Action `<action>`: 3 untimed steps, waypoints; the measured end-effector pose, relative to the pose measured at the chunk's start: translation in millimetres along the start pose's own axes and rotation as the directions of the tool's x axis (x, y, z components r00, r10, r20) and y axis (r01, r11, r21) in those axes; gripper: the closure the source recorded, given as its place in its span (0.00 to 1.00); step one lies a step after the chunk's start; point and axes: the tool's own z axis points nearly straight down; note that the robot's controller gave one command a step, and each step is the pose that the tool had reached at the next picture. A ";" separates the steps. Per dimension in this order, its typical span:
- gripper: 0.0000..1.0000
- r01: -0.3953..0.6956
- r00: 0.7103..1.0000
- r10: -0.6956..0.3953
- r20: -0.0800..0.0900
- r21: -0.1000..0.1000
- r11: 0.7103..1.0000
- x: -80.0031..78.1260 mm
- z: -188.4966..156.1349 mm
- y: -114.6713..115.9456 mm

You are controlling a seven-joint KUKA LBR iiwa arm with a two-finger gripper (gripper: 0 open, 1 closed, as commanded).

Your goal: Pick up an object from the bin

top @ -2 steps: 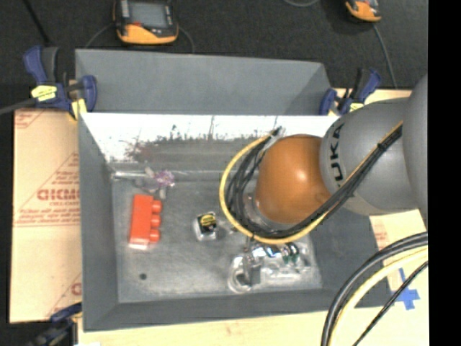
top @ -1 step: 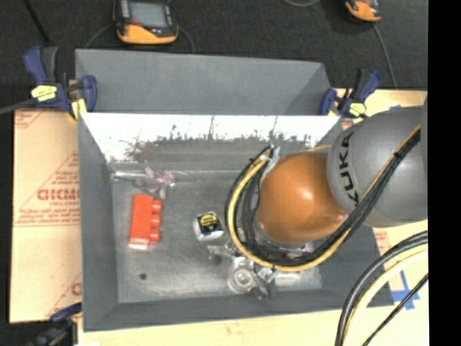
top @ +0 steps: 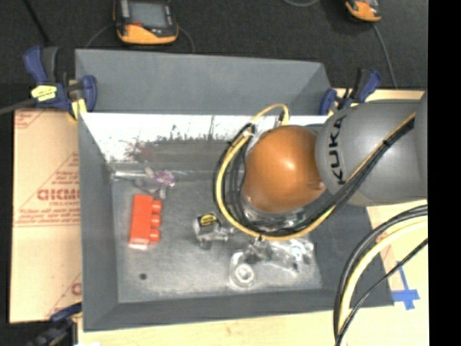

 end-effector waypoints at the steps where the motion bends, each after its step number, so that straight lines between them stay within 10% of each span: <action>1: 0.00 0.128 0.992 -0.128 0.000 -0.002 0.992 22.9 -0.1 50.8; 2: 1.00 0.123 0.992 -0.123 0.002 0.000 0.992 21.6 -0.9 49.5; 3: 1.00 0.119 0.993 -0.119 0.002 0.007 0.993 21.0 -78.8 47.5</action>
Offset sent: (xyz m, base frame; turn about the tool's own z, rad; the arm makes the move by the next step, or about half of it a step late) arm -0.0547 -0.0013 0.0001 -0.1304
